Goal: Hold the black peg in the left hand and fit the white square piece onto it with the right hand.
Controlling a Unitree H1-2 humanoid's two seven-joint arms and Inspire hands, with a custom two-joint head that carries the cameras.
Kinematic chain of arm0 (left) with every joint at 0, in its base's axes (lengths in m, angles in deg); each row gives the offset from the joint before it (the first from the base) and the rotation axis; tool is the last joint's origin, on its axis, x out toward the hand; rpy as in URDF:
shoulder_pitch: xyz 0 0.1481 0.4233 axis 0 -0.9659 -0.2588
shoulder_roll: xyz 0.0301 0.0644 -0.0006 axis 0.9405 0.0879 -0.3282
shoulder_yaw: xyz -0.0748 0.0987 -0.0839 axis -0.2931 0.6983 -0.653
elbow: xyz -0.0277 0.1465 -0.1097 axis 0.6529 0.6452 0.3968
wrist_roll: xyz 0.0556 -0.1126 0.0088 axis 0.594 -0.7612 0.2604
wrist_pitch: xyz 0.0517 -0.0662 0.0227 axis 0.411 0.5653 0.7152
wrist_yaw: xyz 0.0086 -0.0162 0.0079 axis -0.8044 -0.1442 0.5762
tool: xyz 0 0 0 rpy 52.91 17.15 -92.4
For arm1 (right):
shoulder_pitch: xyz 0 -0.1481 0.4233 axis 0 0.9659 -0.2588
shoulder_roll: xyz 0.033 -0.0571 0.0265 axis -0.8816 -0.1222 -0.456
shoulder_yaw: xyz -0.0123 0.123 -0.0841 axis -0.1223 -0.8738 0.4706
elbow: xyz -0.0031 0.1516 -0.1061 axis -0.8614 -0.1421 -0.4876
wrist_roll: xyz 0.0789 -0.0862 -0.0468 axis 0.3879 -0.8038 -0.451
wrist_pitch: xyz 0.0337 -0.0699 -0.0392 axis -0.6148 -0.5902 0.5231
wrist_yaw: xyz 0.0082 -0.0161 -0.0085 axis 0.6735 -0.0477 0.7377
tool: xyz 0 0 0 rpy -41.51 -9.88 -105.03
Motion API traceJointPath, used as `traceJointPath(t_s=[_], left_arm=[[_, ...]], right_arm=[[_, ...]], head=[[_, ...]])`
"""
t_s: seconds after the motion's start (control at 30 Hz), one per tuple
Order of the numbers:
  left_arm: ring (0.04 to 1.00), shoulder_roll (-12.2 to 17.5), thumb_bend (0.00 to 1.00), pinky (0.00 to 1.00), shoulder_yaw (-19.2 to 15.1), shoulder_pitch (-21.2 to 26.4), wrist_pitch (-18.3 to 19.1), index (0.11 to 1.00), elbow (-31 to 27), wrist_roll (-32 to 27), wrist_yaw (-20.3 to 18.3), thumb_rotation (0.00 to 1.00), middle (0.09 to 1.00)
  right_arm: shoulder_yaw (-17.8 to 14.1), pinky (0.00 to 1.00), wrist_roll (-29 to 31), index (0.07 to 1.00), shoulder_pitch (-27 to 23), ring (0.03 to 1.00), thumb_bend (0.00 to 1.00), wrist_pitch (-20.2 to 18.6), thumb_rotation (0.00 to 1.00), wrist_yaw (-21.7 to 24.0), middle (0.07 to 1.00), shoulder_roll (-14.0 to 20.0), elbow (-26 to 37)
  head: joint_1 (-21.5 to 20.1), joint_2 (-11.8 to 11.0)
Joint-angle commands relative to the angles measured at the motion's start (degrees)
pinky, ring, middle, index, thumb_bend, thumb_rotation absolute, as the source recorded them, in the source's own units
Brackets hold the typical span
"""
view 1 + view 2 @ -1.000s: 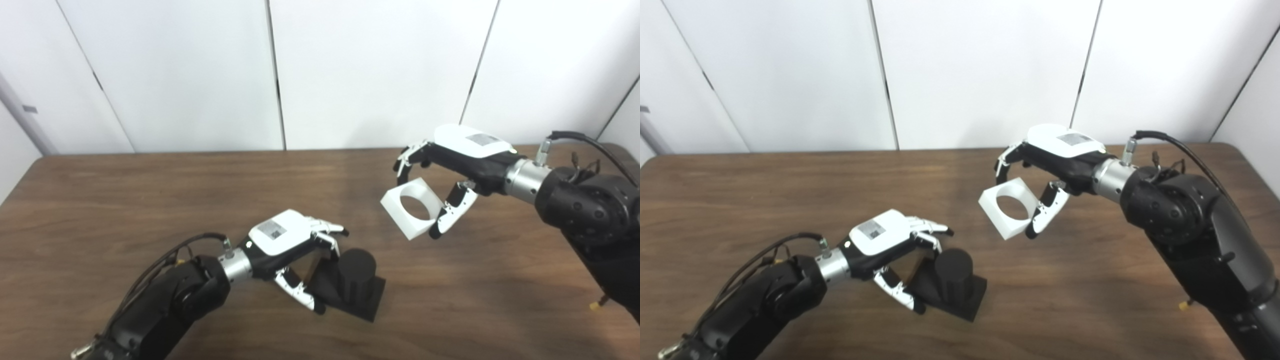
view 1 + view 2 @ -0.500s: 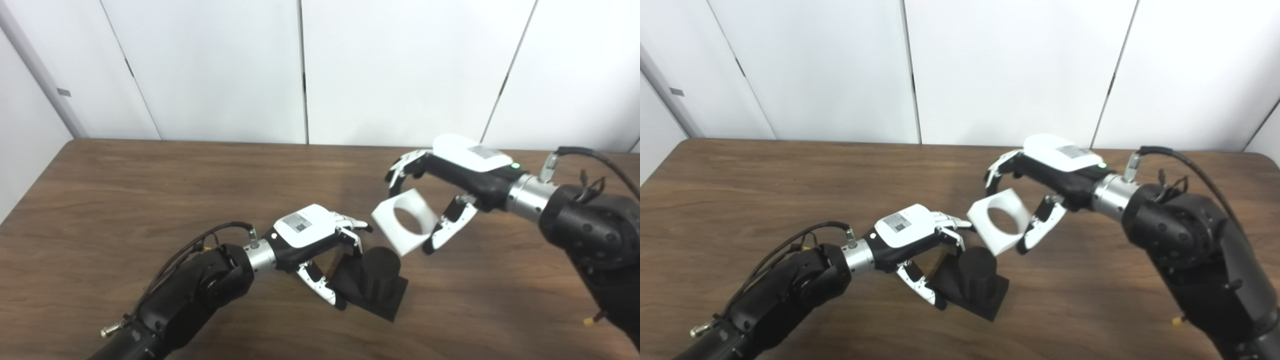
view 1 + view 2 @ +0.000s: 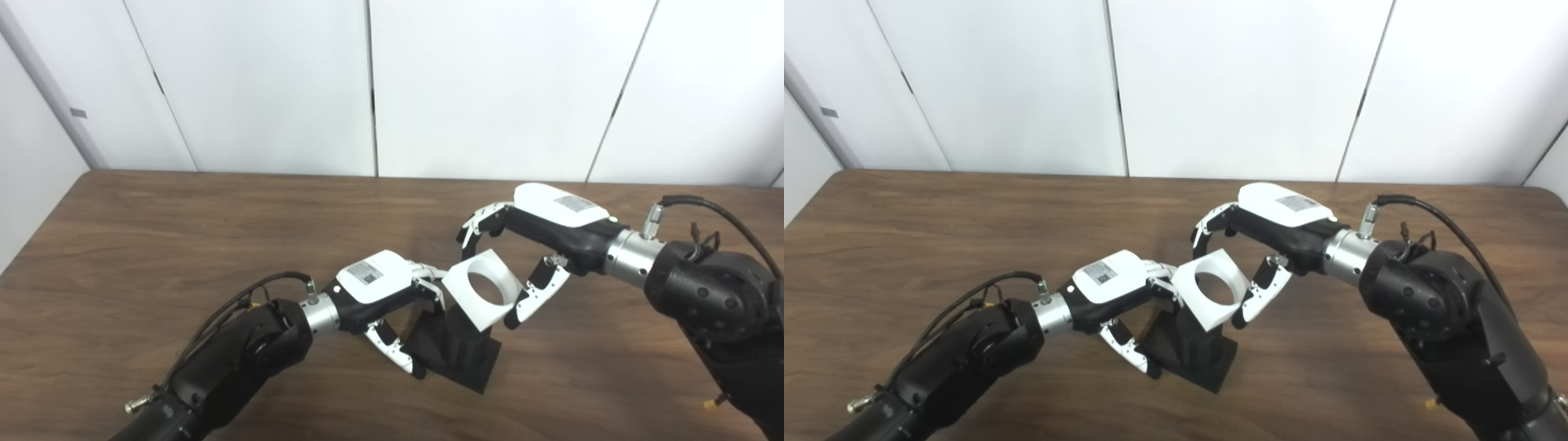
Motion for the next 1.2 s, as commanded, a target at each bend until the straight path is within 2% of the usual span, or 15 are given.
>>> traceJointPath(t_s=[0.0,0.43,0.57,1.17], left_arm=[[0.881,1.0,0.52,0.83,1.5,-0.8,1.2,0.493,1.5,3.5,-4.0,0.07,0.909],[0.881,1.1,0.52,0.81,1.3,-0.7,0.8,0.492,1.6,3.1,-3.9,0.07,0.906],[0.876,1.1,0.52,0.80,1.2,-0.8,0.4,0.492,1.6,3.5,-3.1,0.07,0.902],[0.877,1.1,0.52,0.82,1.3,-1.0,0.8,0.493,1.0,3.5,-3.7,0.07,0.902]], right_arm=[[-0.5,0.72,0.1,0.478,-2.0,0.837,0.52,0.4,0.13,0.1,0.766,0.8,1.8],[0.5,0.67,0.0,0.478,-0.9,0.828,0.52,1.6,0.13,0.8,0.759,0.6,1.4],[0.5,0.67,0.0,0.477,-0.8,0.827,0.52,1.7,0.13,0.7,0.759,0.5,1.3],[1.4,0.69,-0.5,0.478,0.1,0.823,0.52,2.1,0.13,0.0,0.758,-0.3,0.8]], head=[[0.0,0.1],[-0.1,0.4],[0.0,0.6],[0.1,0.8]])
